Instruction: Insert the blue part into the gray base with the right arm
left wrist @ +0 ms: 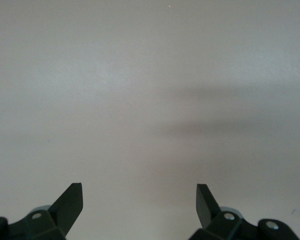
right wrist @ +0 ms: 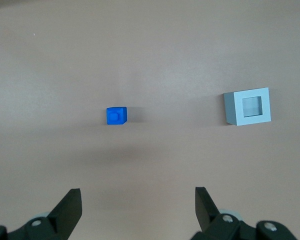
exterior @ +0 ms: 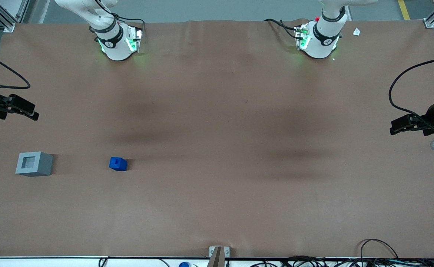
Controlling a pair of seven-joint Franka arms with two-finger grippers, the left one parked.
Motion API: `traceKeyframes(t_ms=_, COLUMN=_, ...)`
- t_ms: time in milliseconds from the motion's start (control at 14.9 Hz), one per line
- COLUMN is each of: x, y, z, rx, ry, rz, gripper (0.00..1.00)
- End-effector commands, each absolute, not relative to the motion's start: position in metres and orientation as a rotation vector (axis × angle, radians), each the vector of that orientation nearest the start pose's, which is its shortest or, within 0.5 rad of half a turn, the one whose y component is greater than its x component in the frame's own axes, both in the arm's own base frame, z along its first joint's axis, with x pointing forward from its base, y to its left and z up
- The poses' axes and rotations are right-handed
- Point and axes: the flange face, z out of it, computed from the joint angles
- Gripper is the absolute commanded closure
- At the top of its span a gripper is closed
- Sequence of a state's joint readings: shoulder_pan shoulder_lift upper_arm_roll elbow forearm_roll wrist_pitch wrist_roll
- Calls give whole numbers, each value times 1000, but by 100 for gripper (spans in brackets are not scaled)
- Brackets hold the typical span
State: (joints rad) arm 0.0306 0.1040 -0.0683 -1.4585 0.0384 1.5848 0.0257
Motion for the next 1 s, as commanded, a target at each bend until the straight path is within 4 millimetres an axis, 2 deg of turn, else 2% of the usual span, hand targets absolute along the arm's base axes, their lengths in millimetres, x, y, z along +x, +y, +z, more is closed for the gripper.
traceKeyframes(t_ms=0, x=584, y=-18, z=624, rx=-3109, ry=78, rz=-30, gripper=0)
traceKeyframes(t_ms=402, x=584, y=-16, z=622, rx=-3103, ry=137, rz=-17, gripper=0)
traceKeyframes(t_ms=737, x=581, y=-4, z=601, rx=-3117, ry=167, rz=94, gripper=0)
traceKeyframes(t_ms=938, x=582, y=-2, z=596, rx=-3124, ry=161, rz=101, gripper=0)
